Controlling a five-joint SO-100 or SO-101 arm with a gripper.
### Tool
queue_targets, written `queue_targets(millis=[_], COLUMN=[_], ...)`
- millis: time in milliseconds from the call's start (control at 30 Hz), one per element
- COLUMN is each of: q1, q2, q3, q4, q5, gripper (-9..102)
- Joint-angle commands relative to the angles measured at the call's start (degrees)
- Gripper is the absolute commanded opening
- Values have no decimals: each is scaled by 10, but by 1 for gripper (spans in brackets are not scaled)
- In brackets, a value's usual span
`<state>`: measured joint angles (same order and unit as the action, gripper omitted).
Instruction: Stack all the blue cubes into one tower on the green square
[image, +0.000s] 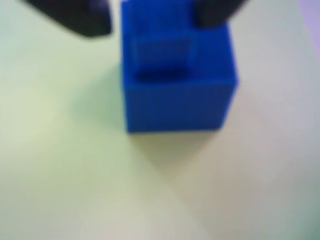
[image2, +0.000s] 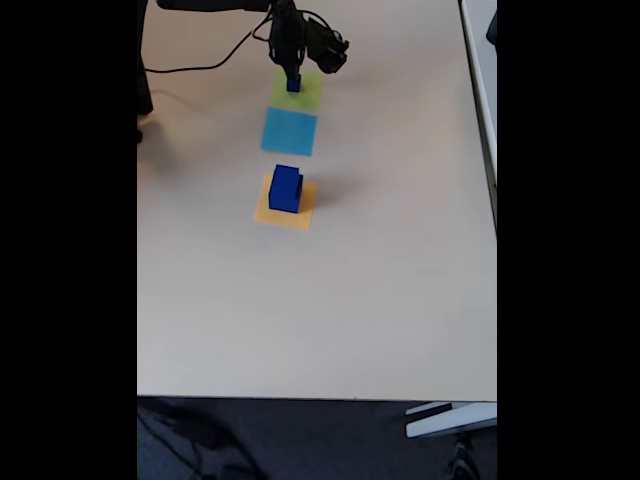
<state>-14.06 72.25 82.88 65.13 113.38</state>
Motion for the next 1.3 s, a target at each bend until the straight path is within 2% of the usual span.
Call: queue_targets(millis=[0, 433, 733, 800, 967, 1267], q1=[1, 4, 55, 77, 141, 225], q2=[17, 4, 33, 49, 107, 151], q3=[-13, -100, -159, -154, -63, 18], q4=[-11, -15, -62, -75, -154, -164], q5=[5, -40, -145, -178, -258, -326], gripper=[8, 14, 27, 28, 41, 43])
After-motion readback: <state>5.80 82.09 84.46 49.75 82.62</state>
